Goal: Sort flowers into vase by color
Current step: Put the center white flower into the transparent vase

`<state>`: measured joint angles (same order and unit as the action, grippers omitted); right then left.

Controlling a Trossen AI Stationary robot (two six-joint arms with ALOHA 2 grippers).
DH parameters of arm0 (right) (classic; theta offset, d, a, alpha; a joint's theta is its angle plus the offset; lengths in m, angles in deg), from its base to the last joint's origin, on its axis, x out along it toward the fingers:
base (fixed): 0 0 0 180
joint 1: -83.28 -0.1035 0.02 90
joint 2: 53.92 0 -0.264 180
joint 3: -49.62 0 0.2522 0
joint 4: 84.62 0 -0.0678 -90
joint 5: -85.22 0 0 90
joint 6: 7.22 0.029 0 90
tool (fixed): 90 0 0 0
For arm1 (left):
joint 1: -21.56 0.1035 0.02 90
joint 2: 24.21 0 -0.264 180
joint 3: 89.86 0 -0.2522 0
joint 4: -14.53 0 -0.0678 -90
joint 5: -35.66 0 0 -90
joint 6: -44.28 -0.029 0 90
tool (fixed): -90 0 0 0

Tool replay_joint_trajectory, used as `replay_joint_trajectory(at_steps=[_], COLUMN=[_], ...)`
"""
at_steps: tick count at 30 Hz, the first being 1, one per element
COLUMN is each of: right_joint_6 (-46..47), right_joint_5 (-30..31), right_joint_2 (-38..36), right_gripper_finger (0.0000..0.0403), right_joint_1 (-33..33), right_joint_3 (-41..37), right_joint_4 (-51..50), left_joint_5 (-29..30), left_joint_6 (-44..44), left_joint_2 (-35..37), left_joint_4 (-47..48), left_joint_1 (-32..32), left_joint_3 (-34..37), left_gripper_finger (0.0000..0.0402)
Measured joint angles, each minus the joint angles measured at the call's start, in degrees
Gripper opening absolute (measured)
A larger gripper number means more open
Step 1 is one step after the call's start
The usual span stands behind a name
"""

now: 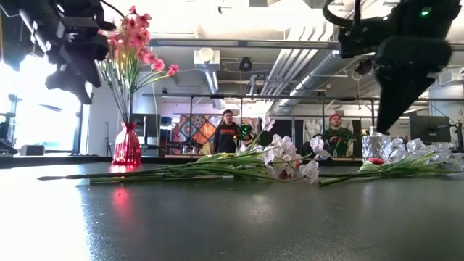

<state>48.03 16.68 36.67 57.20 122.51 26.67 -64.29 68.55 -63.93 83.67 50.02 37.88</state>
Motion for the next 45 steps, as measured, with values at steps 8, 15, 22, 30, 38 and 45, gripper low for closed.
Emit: replay_joint_trajectory(at_steps=[8,15,22,30,38,45], right_joint_6=[0.01,0.08,3.52,10.60,13.88,15.33], right_joint_5=[-9.98,-6.18,-3.00,-1.32,0.22,0.82], right_joint_2=[0.00,0.00,0.00,0.00,0.00,0.00], right_gripper_finger=[0.0138,0.0138,0.0138,0.0138,0.0138,0.0138], right_joint_1=[-1.86,-4.15,-8.12,-14.80,-19.26,-20.11], right_joint_3=[0.00,0.00,0.00,0.00,-0.01,-0.02], right_joint_4=[3.55,8.72,8.76,9.90,12.57,12.64], left_joint_5=[-4.63,5.48,6.43,14.95,19.64,22.81], left_joint_6=[3.21,9.24,15.67,24.22,26.19,28.58], left_joint_2=[0.62,1.20,1.03,0.13,-8.75,-18.33], left_joint_4=[7.38,6.44,2.77,-1.24,-12.15,-17.24], left_joint_1=[-4.12,-10.27,-19.39,-31.80,-42.97,-49.35], left_joint_3=[-1.42,-1.47,-1.47,-1.47,-1.47,-1.47], left_gripper_finger=[0.0284,0.0281,0.0278,0.0278,0.0278,0.0277])
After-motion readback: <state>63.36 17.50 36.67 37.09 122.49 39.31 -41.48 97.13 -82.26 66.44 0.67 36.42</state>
